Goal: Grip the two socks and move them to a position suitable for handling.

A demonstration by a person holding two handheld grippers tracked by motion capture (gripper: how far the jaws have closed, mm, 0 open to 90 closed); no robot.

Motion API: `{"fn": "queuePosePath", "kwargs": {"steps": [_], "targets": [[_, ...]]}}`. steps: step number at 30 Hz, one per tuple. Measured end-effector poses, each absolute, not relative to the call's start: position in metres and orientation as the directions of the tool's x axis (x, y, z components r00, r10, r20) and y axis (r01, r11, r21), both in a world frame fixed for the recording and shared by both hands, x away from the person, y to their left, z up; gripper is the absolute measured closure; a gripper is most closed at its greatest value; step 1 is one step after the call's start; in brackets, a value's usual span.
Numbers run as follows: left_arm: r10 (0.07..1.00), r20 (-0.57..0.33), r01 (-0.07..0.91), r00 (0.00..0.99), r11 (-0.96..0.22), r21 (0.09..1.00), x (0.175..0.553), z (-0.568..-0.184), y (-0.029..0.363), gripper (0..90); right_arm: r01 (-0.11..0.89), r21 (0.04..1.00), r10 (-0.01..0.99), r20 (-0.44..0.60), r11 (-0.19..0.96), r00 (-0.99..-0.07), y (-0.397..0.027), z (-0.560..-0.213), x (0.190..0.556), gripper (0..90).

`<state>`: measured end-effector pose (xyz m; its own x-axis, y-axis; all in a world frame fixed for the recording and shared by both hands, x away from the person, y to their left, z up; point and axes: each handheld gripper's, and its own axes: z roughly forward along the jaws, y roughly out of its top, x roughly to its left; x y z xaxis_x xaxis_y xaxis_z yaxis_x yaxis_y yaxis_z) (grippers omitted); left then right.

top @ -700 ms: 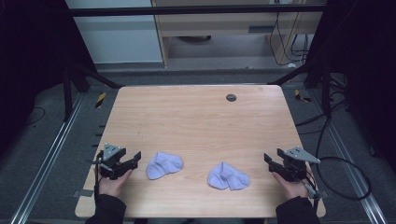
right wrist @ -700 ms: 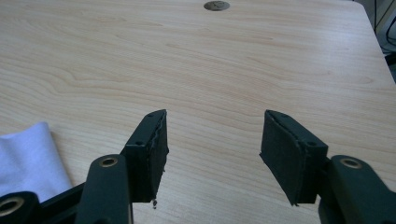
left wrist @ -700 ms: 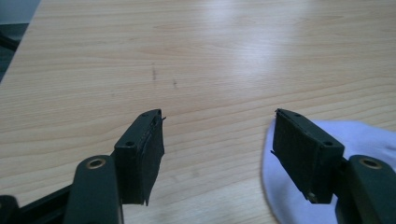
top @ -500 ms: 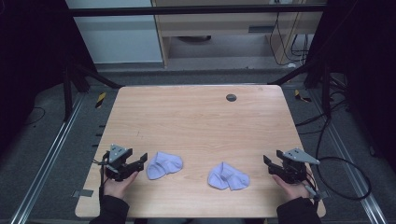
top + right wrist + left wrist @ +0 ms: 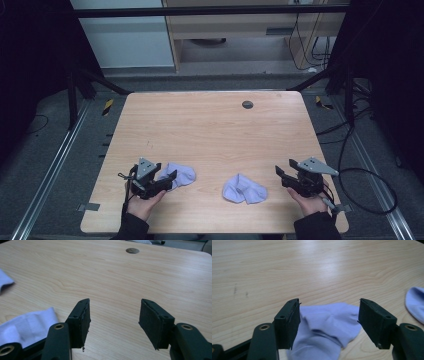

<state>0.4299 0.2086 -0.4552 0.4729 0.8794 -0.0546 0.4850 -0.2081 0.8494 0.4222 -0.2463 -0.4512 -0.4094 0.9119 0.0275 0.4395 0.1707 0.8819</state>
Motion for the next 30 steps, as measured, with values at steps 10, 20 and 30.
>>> {"fn": "queuePosePath", "kwargs": {"steps": [10,20,30], "targets": [[0.858,-0.036,0.463,0.512,-0.241,0.853,0.423,-0.453,0.187,36.2,0.437,0.878,0.890,0.026,0.198,-0.456,-0.230,-0.445,0.418,44.4],[0.820,-0.030,0.446,0.572,-0.280,0.850,0.414,-0.451,0.159,42.3,0.441,0.865,0.860,0.024,0.238,-0.510,-0.213,-0.446,0.413,47.1],[0.788,0.009,0.438,0.615,-0.350,0.828,0.407,-0.457,0.129,44.2,0.447,0.857,0.837,0.036,0.256,-0.547,-0.203,-0.450,0.405,48.6]]}}
